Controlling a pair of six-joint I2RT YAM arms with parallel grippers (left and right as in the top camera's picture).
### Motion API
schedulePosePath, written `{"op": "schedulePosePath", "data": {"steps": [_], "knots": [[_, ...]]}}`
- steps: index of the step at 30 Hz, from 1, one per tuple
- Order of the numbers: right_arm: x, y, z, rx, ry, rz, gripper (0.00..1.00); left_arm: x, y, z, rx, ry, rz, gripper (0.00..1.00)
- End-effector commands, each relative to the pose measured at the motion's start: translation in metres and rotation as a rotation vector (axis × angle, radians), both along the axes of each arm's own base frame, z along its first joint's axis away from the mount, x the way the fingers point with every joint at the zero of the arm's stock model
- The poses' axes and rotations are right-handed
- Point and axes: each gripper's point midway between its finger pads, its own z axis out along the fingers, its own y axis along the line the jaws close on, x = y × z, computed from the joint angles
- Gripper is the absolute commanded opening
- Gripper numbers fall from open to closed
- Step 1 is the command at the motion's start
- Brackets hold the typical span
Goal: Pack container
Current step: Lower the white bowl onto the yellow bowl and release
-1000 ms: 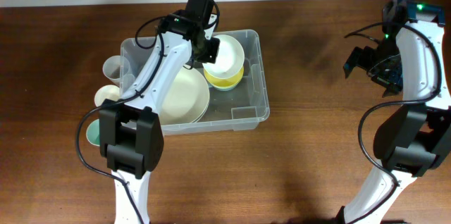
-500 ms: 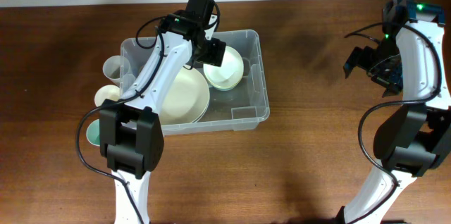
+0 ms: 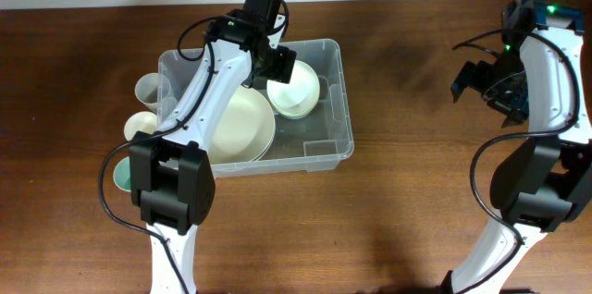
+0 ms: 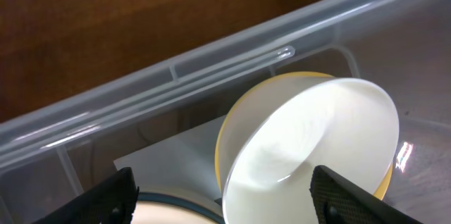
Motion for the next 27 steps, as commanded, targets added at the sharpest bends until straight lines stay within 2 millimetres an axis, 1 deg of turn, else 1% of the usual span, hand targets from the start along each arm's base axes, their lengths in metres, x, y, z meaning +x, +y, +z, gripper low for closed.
{"op": "schedulePosePath", "data": {"steps": [1, 3, 6, 7, 10, 11, 12, 13, 18, 23, 27], "knots": [[-0.001, 0.000, 0.002, 0.000, -0.004, -0.004, 0.99, 0.000, 0.000, -0.009, 0.007, 0.025, -0.004, 0.77], [-0.001, -0.001, 0.002, 0.000, -0.004, -0.004, 0.99, -0.001, 0.001, -0.017, 0.013, 0.045, -0.004, 0.76], [-0.001, -0.001, 0.002, 0.000, -0.004, -0.004, 0.99, -0.007, -0.004, -0.031, -0.004, 0.094, -0.017, 0.66], [-0.001, 0.000, 0.002, 0.000, -0.004, -0.004, 0.99, -0.009, -0.006, -0.034, -0.017, 0.108, -0.024, 0.64], [-0.001, 0.000, 0.002, 0.000, -0.004, -0.004, 0.99, -0.009, -0.008, -0.037, -0.023, 0.115, -0.027, 0.53], [-0.001, 0.000, 0.002, 0.000, -0.004, -0.004, 0.99, -0.009, -0.008, -0.037, -0.023, 0.115, -0.027, 0.49], [-0.001, 0.000, 0.002, 0.000, -0.004, -0.004, 0.99, -0.009, -0.008, -0.037, -0.023, 0.115, -0.027, 0.40], [-0.001, -0.001, 0.002, 0.000, -0.004, -0.004, 0.99, -0.009, -0.008, -0.037, -0.023, 0.116, -0.027, 0.29], [-0.001, -0.001, 0.002, 0.000, -0.004, -0.004, 0.99, -0.009, -0.008, -0.037, -0.023, 0.116, -0.026, 0.04], [-0.001, -0.001, 0.002, 0.000, -0.004, -0.004, 0.99, -0.011, -0.007, -0.034, -0.020, 0.124, -0.026, 0.01], [-0.001, 0.000, 0.002, 0.000, -0.004, -0.004, 0.99, -0.013, -0.006, -0.022, -0.019, 0.127, -0.026, 0.01]]}}
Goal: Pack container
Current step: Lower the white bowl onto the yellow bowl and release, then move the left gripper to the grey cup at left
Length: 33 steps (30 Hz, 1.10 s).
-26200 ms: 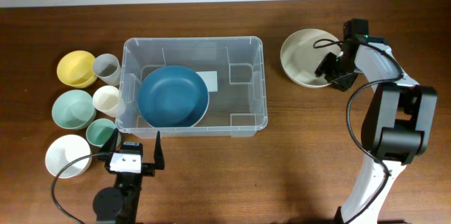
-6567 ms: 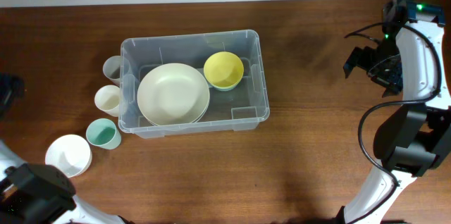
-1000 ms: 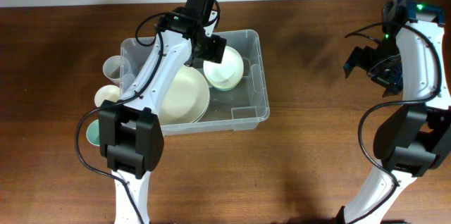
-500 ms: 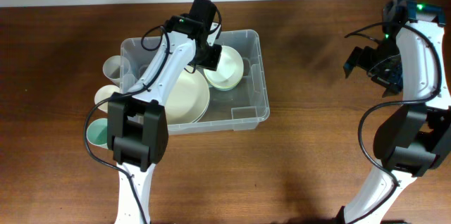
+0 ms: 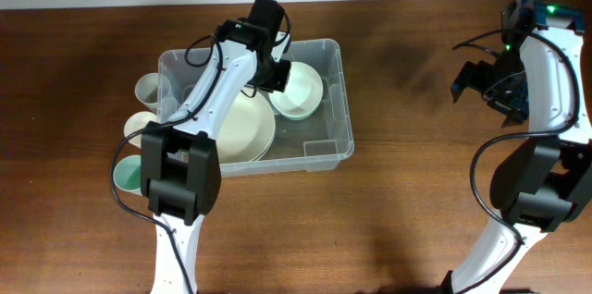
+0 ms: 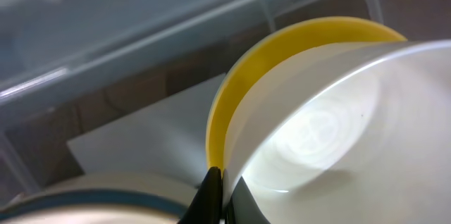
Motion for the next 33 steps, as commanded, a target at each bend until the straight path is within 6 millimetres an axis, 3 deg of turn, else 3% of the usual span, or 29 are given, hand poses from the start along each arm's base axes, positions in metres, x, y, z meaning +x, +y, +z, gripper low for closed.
{"op": "schedulePosePath", "data": {"steps": [1, 6, 18, 23, 27, 29, 30, 33], "knots": [[-0.001, 0.000, 0.002, 0.000, -0.004, -0.004, 0.99, 0.007, -0.003, 0.020, -0.023, -0.031, -0.001, 0.01], [-0.001, 0.000, 0.002, 0.000, -0.004, -0.004, 0.99, 0.003, -0.008, 0.031, -0.057, -0.019, -0.011, 0.01], [-0.001, 0.000, 0.002, 0.000, -0.004, -0.004, 0.99, -0.005, -0.007, 0.029, -0.057, 0.021, -0.013, 0.02], [-0.001, 0.000, 0.002, 0.000, -0.004, -0.004, 0.99, -0.004, -0.007, 0.029, -0.054, 0.015, -0.012, 0.27], [-0.001, -0.001, 0.002, 0.000, -0.004, -0.004, 0.99, 0.002, -0.005, 0.031, -0.043, -0.013, -0.007, 0.59], [-0.001, -0.001, 0.002, 0.000, -0.004, -0.004, 0.99, 0.009, -0.002, 0.032, -0.025, -0.044, 0.001, 0.95], [-0.001, 0.000, 0.002, 0.000, -0.004, -0.004, 0.99, 0.012, -0.002, 0.034, -0.024, -0.056, 0.003, 0.99], [-0.001, -0.001, 0.002, 0.000, -0.004, -0.004, 0.99, 0.019, 0.000, 0.049, -0.036, -0.089, 0.012, 0.99]]}}
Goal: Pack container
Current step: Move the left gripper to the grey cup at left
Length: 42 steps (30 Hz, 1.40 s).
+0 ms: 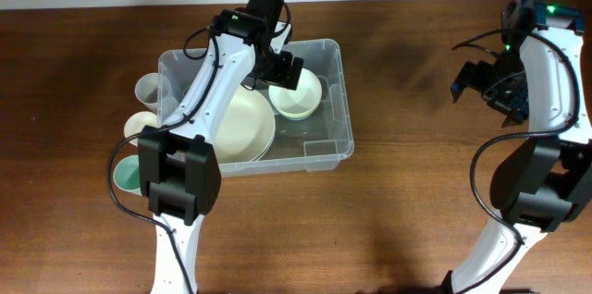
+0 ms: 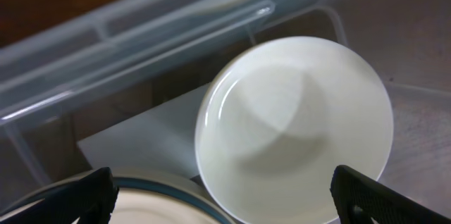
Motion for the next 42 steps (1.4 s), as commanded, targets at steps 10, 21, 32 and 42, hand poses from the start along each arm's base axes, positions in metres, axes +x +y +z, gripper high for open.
{"op": "schedulePosePath", "data": {"steps": [10, 21, 32, 42], "knots": [[-0.001, 0.000, 0.002, 0.000, -0.004, -0.004, 0.99, 0.040, 0.089, 0.154, 0.012, -0.307, 0.235, 1.00], [-0.001, 0.000, 0.002, 0.000, -0.004, -0.004, 0.99, 0.005, 0.281, 0.132, 0.033, -0.114, 0.739, 0.99], [-0.001, 0.000, 0.002, 0.000, -0.004, -0.004, 0.99, 0.000, 0.325, 0.049, 0.048, 0.101, 0.730, 1.00], [-0.001, 0.000, 0.002, 0.000, -0.004, -0.004, 0.99, 0.004, 0.320, 0.007, 0.038, 0.184, 0.632, 0.99]]}}
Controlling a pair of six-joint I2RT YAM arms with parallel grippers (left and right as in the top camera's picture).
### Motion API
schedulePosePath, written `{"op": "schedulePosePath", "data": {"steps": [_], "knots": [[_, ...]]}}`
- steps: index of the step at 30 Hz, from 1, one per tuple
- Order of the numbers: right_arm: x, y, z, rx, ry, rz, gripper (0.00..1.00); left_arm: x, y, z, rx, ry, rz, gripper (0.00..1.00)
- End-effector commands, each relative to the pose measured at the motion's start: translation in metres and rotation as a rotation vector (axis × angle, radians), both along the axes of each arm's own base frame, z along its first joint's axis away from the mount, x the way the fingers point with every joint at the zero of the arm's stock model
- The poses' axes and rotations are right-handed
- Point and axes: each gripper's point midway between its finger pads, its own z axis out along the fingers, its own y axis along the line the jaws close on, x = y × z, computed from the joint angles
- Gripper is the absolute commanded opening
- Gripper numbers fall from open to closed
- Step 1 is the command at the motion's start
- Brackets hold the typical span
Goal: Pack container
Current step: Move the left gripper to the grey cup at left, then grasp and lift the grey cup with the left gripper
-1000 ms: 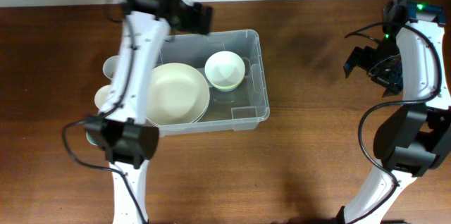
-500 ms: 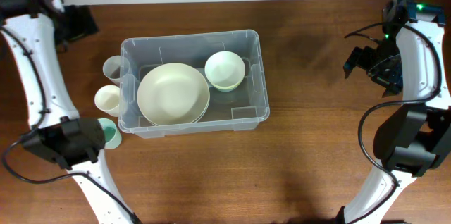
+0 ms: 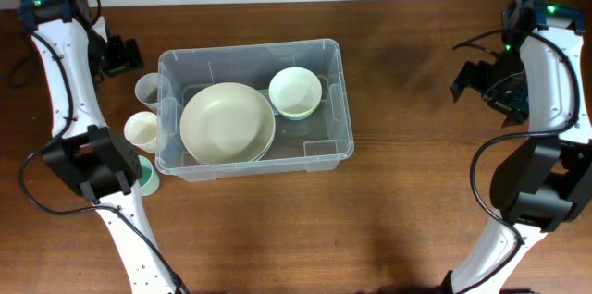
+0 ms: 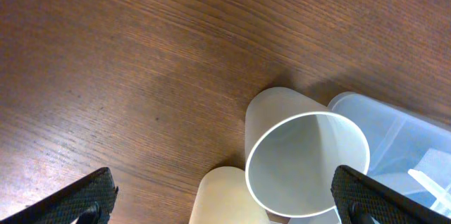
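Observation:
A clear plastic container (image 3: 344,100) sits mid-table. It holds a large cream plate (image 3: 227,124) and a small white bowl (image 3: 295,91) nested in another bowl. Left of the container stand a translucent grey cup (image 3: 147,89) (image 4: 306,164), a cream cup (image 3: 141,130) (image 4: 222,199) and a teal cup (image 3: 147,176) partly behind the arm. My left gripper (image 3: 120,55) (image 4: 224,197) hangs wide open above the grey and cream cups, holding nothing. My right gripper (image 3: 475,79) hangs open far right, empty.
The container's corner (image 4: 394,136) shows beside the grey cup in the left wrist view. The left arm's links rise along the table's left edge (image 3: 65,100). Bare wooden tabletop (image 3: 416,202) lies between the container and the right arm.
My left gripper has gone from over the white bowl inside the container to above the cups left of the container, still open. The bowl stays nested. The right arm has not moved.
First the white bowl leaned tilted in the yellow bowl with my left fingers apart around it. Then the fingers were pinched at its rim. Then it lay flat in the yellow bowl and the gripper was open. Now the gripper is over the cups outside.

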Motion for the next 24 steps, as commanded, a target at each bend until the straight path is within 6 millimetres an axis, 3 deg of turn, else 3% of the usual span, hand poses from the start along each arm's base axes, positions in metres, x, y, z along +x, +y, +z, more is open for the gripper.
{"op": "schedulePosePath", "data": {"steps": [1, 18, 24], "knots": [[-0.001, 0.000, 0.002, 0.000, -0.004, -0.004, 0.99, 0.002, -0.003, -0.007, -0.018, 0.004, -0.054, 0.99], [-0.001, 0.000, 0.002, 0.001, -0.004, -0.004, 0.99, -0.001, -0.004, -0.051, -0.045, 0.096, -0.077, 0.99], [-0.001, -0.001, 0.002, 0.000, -0.004, -0.004, 0.99, -0.001, -0.004, -0.056, -0.048, 0.103, -0.077, 0.99]]}}
